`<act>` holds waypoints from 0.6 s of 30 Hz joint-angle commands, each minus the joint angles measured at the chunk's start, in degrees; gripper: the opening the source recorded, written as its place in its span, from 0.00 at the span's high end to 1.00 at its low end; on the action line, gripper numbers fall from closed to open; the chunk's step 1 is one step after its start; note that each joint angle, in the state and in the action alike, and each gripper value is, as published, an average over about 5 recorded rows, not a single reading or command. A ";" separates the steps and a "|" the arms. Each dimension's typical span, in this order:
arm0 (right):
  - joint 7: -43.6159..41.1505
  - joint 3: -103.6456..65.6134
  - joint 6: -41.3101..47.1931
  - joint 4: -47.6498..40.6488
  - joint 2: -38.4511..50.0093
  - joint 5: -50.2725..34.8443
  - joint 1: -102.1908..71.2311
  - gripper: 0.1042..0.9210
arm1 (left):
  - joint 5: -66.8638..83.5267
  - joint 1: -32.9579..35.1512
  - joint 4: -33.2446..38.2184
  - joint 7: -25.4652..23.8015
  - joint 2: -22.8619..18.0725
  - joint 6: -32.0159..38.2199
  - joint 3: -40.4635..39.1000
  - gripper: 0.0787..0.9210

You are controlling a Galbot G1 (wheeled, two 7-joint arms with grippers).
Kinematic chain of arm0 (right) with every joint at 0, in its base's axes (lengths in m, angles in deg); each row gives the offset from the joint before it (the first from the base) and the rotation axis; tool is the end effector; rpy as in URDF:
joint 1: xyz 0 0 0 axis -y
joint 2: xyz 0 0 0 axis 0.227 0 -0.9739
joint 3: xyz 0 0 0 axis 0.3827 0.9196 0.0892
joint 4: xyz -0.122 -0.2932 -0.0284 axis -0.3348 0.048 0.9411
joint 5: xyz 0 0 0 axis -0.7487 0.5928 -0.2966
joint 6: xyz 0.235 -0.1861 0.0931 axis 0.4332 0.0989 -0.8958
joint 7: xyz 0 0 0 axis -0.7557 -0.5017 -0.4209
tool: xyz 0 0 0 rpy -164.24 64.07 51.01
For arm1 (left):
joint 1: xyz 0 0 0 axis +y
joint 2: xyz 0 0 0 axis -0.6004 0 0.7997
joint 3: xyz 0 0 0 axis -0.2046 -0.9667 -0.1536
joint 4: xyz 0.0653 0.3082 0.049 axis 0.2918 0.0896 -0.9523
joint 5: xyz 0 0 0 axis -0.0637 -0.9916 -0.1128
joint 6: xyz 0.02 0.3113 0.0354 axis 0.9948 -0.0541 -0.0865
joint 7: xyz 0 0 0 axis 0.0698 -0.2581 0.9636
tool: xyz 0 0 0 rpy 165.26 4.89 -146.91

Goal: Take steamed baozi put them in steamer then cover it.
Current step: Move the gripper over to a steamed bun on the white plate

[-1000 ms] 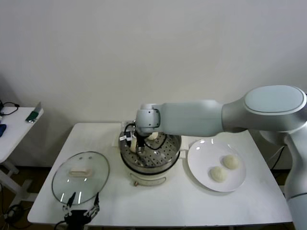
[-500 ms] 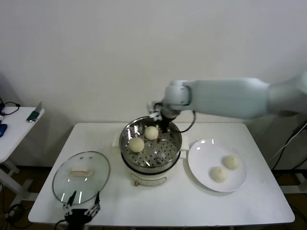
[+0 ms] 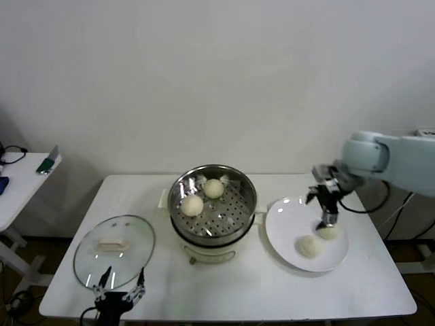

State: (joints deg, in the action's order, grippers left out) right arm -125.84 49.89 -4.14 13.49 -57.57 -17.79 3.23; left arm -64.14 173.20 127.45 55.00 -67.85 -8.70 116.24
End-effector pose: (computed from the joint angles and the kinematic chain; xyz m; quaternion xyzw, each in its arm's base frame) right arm 0.4150 -0.1326 -0.1008 0.5169 -0.5301 0.5054 0.4432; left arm 0.0717 0.0486 -0.3098 0.0277 -0.9871 -0.0475 0.1506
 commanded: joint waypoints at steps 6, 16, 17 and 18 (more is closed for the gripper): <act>3.99 -23.11 3.01 -9.72 2.58 11.91 -31.80 0.12 | -0.19 0.24 -0.21 0.16 -0.47 0.23 0.35 0.12; 5.99 -26.53 4.41 -13.10 -2.13 10.24 -35.71 0.12 | -0.33 0.53 -0.52 0.24 -0.49 0.32 0.55 0.12; 6.27 -26.68 4.55 -13.17 -2.39 10.08 -35.79 0.12 | -0.30 0.55 -0.56 0.25 -0.43 0.34 0.58 0.12; 6.51 -26.75 4.61 -13.25 -2.59 9.98 -35.82 0.12 | -0.28 0.56 -0.61 0.26 -0.37 0.36 0.61 0.12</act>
State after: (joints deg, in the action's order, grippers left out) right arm -121.24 29.19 -0.69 3.54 -58.19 -9.04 -24.77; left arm -64.47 173.78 126.87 55.26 -68.27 -8.39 116.84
